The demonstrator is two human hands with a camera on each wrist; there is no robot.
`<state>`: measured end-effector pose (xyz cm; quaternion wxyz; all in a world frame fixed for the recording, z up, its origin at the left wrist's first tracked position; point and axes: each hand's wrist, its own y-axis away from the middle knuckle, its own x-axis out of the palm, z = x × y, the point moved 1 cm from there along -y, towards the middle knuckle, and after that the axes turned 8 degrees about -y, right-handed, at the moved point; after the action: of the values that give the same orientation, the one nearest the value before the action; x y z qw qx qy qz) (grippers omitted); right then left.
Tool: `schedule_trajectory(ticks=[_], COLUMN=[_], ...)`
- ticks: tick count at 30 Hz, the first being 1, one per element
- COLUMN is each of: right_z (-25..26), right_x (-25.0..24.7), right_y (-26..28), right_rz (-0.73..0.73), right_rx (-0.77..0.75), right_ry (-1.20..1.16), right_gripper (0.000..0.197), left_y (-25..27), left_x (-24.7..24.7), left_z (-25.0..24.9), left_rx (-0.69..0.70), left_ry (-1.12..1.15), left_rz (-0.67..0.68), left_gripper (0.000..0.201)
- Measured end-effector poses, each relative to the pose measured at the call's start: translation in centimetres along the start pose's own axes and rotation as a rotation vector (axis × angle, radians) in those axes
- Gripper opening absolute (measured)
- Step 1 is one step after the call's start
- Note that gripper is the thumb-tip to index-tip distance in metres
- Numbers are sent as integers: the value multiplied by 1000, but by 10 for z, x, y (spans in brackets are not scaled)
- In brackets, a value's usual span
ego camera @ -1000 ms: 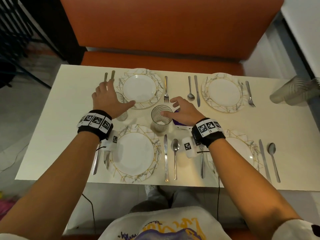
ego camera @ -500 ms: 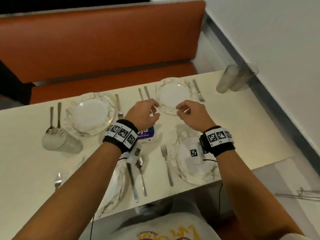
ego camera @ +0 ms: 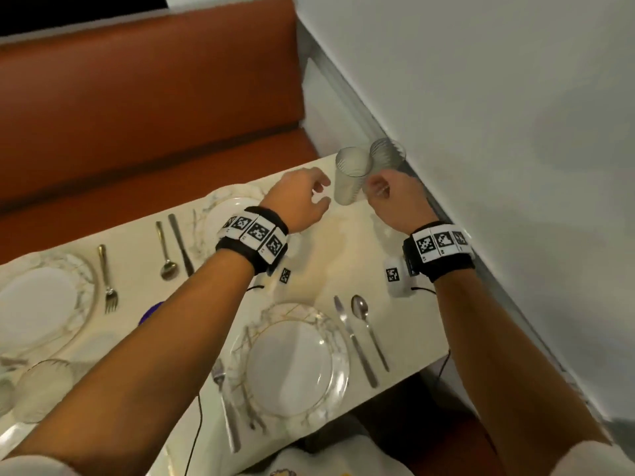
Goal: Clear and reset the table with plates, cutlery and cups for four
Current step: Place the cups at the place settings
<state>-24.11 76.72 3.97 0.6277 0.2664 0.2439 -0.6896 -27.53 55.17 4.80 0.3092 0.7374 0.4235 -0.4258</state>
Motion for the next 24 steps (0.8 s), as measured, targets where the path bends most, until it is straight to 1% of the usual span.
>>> schedule_trajectory(ticks=[2, 4, 6, 8, 11, 14, 16, 17, 20, 21, 24], right_z=[-15, -26, -34, -40, -54, -65, -69, -71, -72, -72, -70], right_x=[-13, -20, -24, -26, -24, -18, -16, -15, -12, -10, -6], right_y=[-29, -57, -82, -102, -122, -132, -137, -138, -141, -141, -139], right_rz=[14, 27, 94, 180, 270, 302, 307, 308, 312, 316, 315], right_rx=[-10, -33, -39, -26, -16, -24, -21, -18, -6, 2, 40], right_ry=[48, 195, 353, 457, 551, 602, 609, 611, 607, 600, 556], right_gripper=[31, 47, 66, 82, 97, 107, 113, 115, 113, 112, 107], left_y=[-33, -63, -89, -111, -136, -151, -156, -157, -152, -148, -128], left_x=[3, 6, 11, 20, 36, 52, 62, 66, 72, 71, 65], left_z=[-10, -18, -25, -31, -36, -39, -38, -37, -33, -32, -24], left_rx=[-22, -53, -78, -84, -90, -100, -110, -114, -127, -133, -178], left_ry=[-55, -121, -180, -234, -323, -385, -387, -370, -260, -223, -141], left_rz=[15, 39, 75, 115, 160, 191, 206, 202, 146, 130, 79], left_gripper=[44, 59, 74, 86, 108, 126, 126, 121, 97, 93, 93])
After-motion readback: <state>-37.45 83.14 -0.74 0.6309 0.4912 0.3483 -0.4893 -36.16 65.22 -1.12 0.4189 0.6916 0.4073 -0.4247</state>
